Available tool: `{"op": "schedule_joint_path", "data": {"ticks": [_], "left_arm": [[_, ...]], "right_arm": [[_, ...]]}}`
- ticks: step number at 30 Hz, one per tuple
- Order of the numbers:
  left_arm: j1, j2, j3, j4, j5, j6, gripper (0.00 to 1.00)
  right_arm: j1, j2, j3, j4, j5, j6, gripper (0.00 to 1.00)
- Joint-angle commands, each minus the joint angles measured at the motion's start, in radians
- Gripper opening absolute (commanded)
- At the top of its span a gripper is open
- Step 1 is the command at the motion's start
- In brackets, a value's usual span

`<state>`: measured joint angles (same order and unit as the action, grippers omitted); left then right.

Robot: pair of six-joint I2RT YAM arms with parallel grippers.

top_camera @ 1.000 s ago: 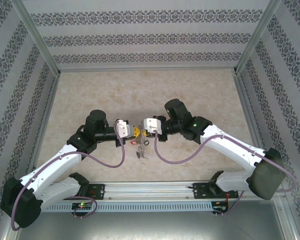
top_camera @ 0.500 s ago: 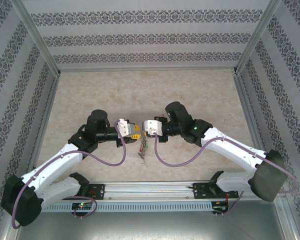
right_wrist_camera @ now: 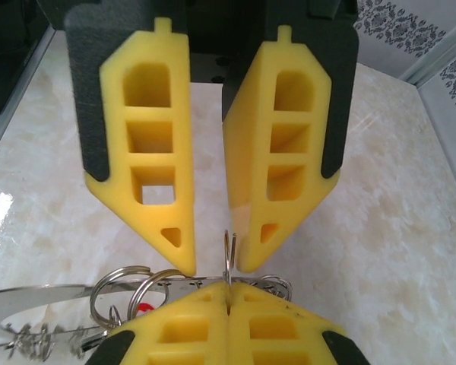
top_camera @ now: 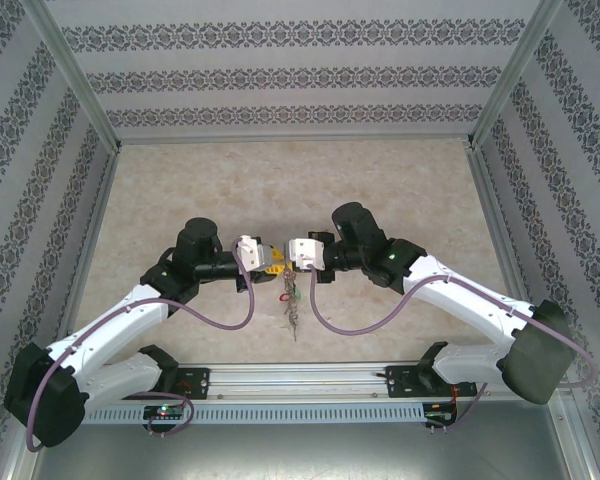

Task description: Put the keys on the keyring

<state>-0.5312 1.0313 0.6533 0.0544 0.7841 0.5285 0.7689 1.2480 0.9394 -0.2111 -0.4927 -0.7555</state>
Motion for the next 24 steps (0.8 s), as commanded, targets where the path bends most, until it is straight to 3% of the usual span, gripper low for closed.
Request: {"op": "schedule_joint_path", "data": {"ticks": [1,5,9,11,12,16,24], "left_arm": [[-0.016,0.008,0.021,0.045,0.028,-0.006,0.14],[-0.016,0.021,0.020,0.039,0.040,-0.004,0.00],[-0.017,0.001,0.002,0.066,-0.008,-0.014,0.00],[-0.017,-0.035,-0.037,0.137,-0.068,-0.037,0.00],[-0.017,-0.051,-0.049,0.159,-0.092,-0.038,0.00],[-0.017,-0.110,-0.082,0.215,-0.161,-0.002,0.00],[-0.037,-0.199,-0.045,0.131,-0.210,0.279,0.00]], "right_arm": [[0.010,-0.021,0.000,0.064,-0.043,0.021,0.00],[0.008,-0.027,-0.005,0.083,-0.046,0.029,0.00],[0.006,-0.034,-0.009,0.068,-0.049,0.028,0.00],[-0.006,-0.056,-0.032,0.077,-0.054,0.035,0.28],[-0.014,-0.068,-0.045,0.082,-0.060,0.035,0.31],[-0.074,-0.125,-0.115,0.121,-0.078,0.077,0.37],[-0.139,-0.212,-0.218,0.217,-0.081,0.152,0.41]]}}
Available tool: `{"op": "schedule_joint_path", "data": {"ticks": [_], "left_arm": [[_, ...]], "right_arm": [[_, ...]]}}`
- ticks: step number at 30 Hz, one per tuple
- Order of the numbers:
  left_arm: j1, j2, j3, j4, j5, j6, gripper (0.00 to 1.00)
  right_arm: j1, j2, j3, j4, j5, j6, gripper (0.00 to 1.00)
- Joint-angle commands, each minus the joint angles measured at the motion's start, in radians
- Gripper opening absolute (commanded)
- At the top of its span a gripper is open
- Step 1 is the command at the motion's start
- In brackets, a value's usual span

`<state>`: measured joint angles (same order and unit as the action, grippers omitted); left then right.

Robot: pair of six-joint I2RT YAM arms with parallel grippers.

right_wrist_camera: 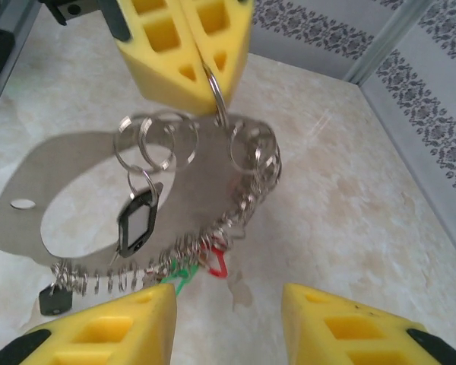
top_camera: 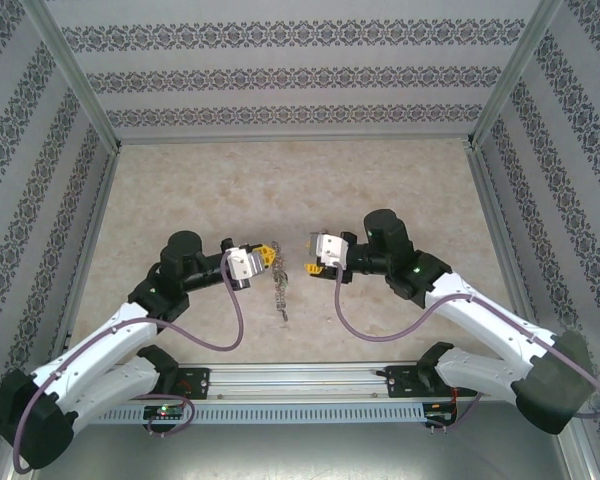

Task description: Put the keys on the keyring

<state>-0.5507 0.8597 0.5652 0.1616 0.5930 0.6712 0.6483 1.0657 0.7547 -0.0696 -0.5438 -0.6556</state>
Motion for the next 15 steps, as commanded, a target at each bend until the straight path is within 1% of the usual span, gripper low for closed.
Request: {"op": "schedule_joint_path", "data": {"ticks": [1,5,8,10,12,15], "left_arm": [[-0.022,-0.030,0.051,0.000,-0.014,0.178,0.00],[-0.041,-0.015,0.064,-0.065,-0.004,0.302,0.00],[-0.043,0.006,0.073,-0.074,0.000,0.348,0.00],[-0.046,0.023,0.084,-0.083,0.004,0.374,0.00],[-0.048,0.035,0.092,-0.081,0.004,0.392,0.00],[-0.053,0.052,0.105,-0.087,0.003,0.415,0.00]], "right_arm": [[-0.030,-0.037,-0.048,0.100,-0.028,0.066,0.41],[-0.051,-0.042,-0.087,0.149,0.022,0.078,0.42],[-0.074,-0.038,-0.099,0.151,0.048,0.081,0.42],[-0.092,-0.026,-0.095,0.151,0.092,0.116,0.42],[-0.108,-0.008,-0.080,0.155,0.203,0.214,0.45],[-0.137,0.026,-0.058,0.173,0.359,0.413,0.45]]}}
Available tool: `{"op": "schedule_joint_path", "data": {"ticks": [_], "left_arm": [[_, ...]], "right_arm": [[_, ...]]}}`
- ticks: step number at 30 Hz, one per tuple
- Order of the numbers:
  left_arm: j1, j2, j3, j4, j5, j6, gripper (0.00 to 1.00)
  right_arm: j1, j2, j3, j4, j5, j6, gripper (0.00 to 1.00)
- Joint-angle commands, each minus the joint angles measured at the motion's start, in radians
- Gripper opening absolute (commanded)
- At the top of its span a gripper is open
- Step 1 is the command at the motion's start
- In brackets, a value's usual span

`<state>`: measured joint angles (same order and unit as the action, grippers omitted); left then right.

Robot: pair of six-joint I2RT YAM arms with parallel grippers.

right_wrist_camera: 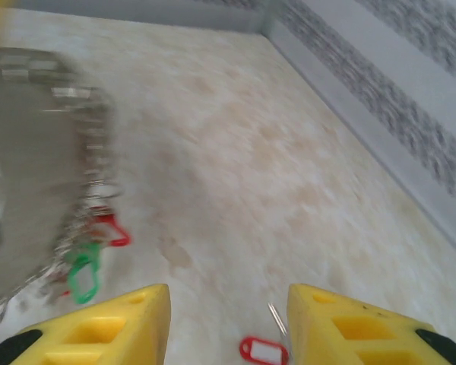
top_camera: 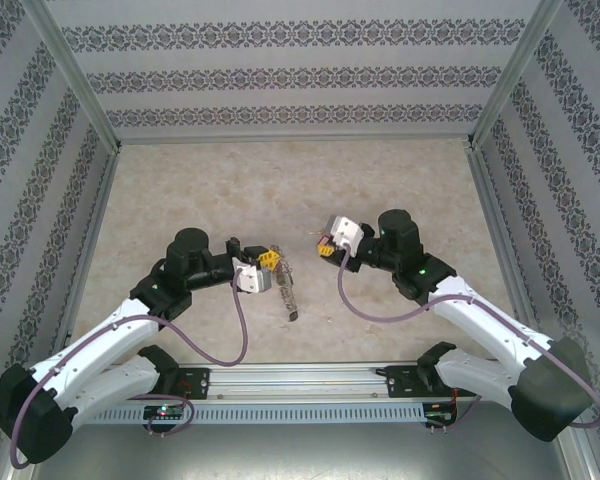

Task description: Put the keys on the keyring

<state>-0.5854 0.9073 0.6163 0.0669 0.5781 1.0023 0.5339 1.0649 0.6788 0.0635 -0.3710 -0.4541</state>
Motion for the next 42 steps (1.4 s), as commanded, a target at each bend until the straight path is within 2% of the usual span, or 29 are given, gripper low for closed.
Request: {"op": "schedule_joint_path", "data": {"ticks": [1,6,10,14,18,21,25,28,32,42], "left_arm": [[-0.020,0.008,0.058,0.004,0.017,0.092,0.00],[-0.021,0.027,0.061,0.010,0.010,0.086,0.00],[-0.021,0.030,0.050,0.031,-0.004,0.070,0.00],[-0.021,0.037,0.043,0.038,-0.038,0.043,0.00],[-0.017,0.079,0.085,-0.017,-0.098,-0.067,0.00],[-0.009,0.122,0.111,-0.053,-0.160,-0.160,0.00],[0.013,0.127,0.083,0.022,-0.184,-0.233,0.00],[0.026,0.133,0.092,0.009,-0.173,-0.245,0.00],[0.036,0.128,0.091,0.008,-0.165,-0.257,0.00],[0.056,0.119,0.078,0.023,-0.161,-0.295,0.00]], "right_arm": [[-0.030,0.036,0.025,0.036,0.231,0.273,0.46],[-0.091,0.145,0.109,-0.083,0.320,0.582,0.40],[-0.159,0.283,0.226,-0.248,0.273,0.832,0.34],[-0.167,0.411,0.292,-0.307,0.230,0.965,0.30],[-0.166,0.550,0.373,-0.357,0.153,1.035,0.25],[-0.143,0.642,0.431,-0.394,0.144,1.049,0.24],[-0.114,0.734,0.510,-0.445,0.174,1.042,0.23],[-0.092,0.775,0.560,-0.461,0.214,0.977,0.24],[-0.085,0.816,0.597,-0.481,0.233,0.829,0.30],[-0.098,0.893,0.614,-0.498,0.193,0.768,0.35]]}}
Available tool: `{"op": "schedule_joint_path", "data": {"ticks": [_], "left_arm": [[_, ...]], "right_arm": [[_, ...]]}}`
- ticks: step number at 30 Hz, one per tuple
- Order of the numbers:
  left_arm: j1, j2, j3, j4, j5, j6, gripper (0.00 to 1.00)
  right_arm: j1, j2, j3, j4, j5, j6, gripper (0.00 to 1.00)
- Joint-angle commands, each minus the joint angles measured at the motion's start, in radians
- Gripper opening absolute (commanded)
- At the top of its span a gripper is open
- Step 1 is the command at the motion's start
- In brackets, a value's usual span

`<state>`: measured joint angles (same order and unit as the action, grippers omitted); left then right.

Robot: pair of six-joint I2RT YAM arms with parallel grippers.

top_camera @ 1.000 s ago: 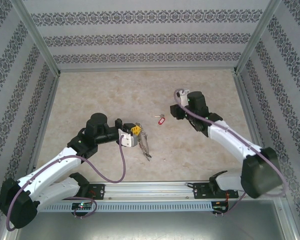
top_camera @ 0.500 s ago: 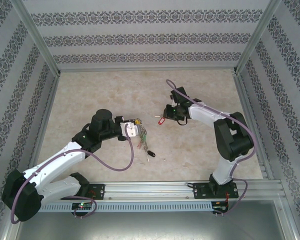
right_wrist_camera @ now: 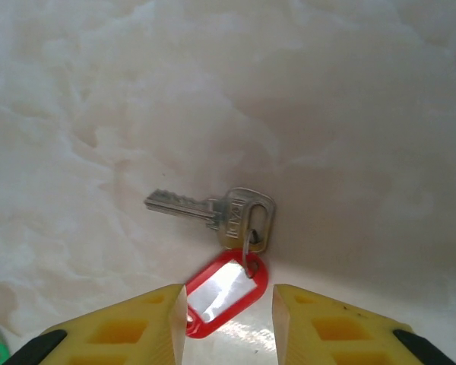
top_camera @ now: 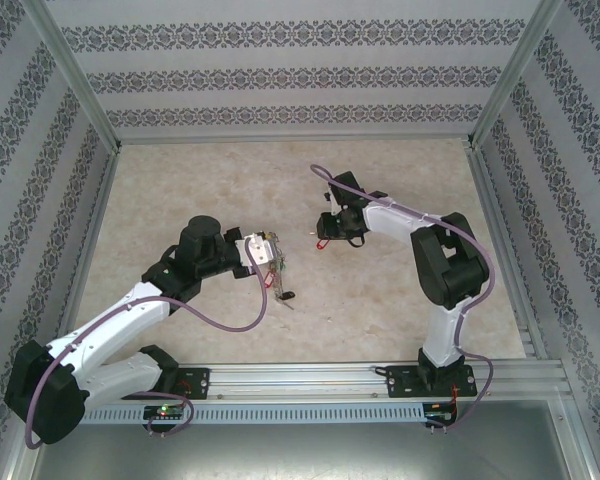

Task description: Put the keys on the keyring

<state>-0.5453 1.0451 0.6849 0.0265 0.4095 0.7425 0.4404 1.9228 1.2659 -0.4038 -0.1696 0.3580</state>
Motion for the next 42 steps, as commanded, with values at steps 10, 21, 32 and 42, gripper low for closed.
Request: {"op": "schedule_joint_path", "data": {"ticks": [10,21,32,42], "left_arm": [[0.025,-0.014,-0.001,0.084,0.011,-0.061,0.00],[0.036,-0.011,-0.031,0.119,0.007,-0.088,0.00],[0.035,-0.042,-0.051,0.166,0.098,0.000,0.00],[0.034,0.002,0.000,0.160,0.117,0.005,0.00]], "right_arm": [[0.000,0.086,0.071,-0.044,0.073,-0.106,0.20],[0.006,0.070,0.027,0.006,0.100,-0.175,0.00],[0.074,-0.350,-0.366,0.485,-0.097,-0.529,0.00],[0.165,-0.589,-0.429,0.455,-0.331,-0.730,0.00]]}}
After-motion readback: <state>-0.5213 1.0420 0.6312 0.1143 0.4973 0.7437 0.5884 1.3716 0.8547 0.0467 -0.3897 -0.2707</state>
